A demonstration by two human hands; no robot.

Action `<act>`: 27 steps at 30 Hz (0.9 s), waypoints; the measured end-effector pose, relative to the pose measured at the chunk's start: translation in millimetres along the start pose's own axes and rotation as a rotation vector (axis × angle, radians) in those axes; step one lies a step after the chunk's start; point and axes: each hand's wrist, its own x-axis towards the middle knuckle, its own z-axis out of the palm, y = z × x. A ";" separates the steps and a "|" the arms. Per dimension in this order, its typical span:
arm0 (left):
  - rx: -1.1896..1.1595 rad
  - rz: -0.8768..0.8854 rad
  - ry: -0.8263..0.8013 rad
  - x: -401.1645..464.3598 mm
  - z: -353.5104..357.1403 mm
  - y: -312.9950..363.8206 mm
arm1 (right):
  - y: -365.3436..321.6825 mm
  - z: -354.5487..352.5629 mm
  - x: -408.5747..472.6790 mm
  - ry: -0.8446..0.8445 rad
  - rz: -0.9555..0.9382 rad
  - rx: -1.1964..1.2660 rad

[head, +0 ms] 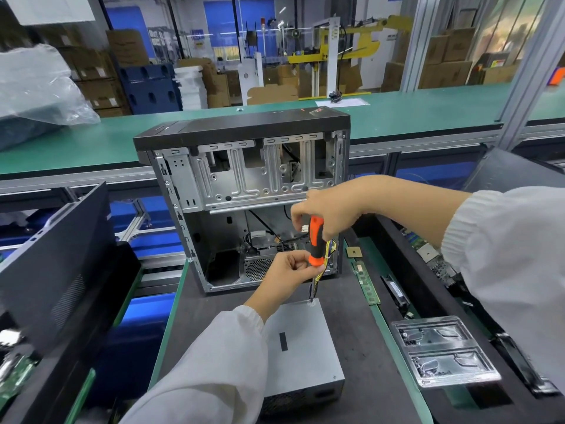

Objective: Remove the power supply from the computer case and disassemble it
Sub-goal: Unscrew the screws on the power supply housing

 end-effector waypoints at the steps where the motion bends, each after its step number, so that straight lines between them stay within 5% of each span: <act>1: -0.003 0.004 -0.004 0.4 0.3 0.0 | 1.4 -1.1 -1.2 0.003 0.012 0.008; 6: -0.006 0.002 -0.015 2.8 -1.6 -2.8 | -2.6 8.0 -0.3 0.109 0.177 -0.036; 12: -0.044 -0.025 -0.002 4.2 1.2 -4.4 | 5.3 -0.7 -5.0 0.003 -0.031 0.072; 18: -0.009 -0.037 -0.006 2.2 4.5 -0.3 | -1.7 10.2 -7.5 0.084 0.180 0.028; 23: -0.040 -0.028 0.007 0.3 2.8 0.3 | 2.0 1.2 -6.8 0.033 -0.023 0.016; 27: -0.020 -0.028 0.015 0.8 1.6 1.1 | 1.6 1.1 -8.2 0.034 0.083 0.109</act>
